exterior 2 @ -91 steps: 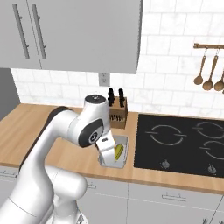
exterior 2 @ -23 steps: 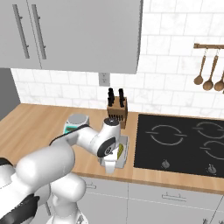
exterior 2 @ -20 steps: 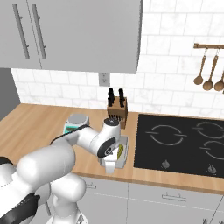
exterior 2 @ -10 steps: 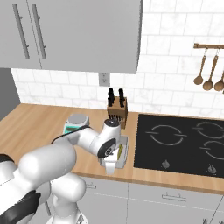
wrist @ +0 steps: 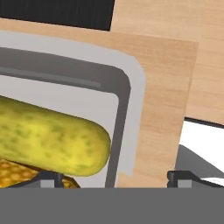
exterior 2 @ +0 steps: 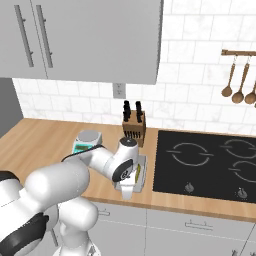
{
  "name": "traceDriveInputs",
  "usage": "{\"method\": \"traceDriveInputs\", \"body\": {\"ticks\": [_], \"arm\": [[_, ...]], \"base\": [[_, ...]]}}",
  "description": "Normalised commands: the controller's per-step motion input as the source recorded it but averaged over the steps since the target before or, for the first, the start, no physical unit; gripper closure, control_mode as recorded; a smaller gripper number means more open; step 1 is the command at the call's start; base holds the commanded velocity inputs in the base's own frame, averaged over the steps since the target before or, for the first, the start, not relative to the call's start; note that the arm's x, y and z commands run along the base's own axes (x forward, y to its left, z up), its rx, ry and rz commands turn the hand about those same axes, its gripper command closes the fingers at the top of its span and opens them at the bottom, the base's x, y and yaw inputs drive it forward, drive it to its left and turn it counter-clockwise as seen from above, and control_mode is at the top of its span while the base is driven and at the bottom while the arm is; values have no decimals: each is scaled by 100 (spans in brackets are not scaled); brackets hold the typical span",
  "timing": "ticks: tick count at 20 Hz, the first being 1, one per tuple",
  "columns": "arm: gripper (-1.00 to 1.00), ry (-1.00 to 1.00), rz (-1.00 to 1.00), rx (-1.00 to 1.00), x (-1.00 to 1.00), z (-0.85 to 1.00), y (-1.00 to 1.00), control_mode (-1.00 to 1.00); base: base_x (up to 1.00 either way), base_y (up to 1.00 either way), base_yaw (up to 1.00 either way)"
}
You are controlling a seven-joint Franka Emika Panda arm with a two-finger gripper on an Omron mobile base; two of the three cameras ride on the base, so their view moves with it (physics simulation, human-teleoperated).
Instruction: Take the meat container that has the fish and place it on the second highest rack of the freezer. Then take the vegetable container that has the cucumber and corn and place it on the highest rack of the freezer.
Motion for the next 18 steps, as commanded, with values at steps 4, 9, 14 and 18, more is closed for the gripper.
{"method": "traceDriveInputs", "body": {"ticks": [4, 9, 14, 18], "arm": [[-100, 0, 0, 0, 1, -9, 0, -100], [-100, 0, 0, 0, 0, -8, 0, -100], [-100, 0, 0, 0, 2, -1, 0, -100], [-100, 0, 0, 0, 13, -4, 0, -100]], "base": [[0, 0, 0], [0, 0, 0], [0, 0, 0], [0, 0, 0]]}}
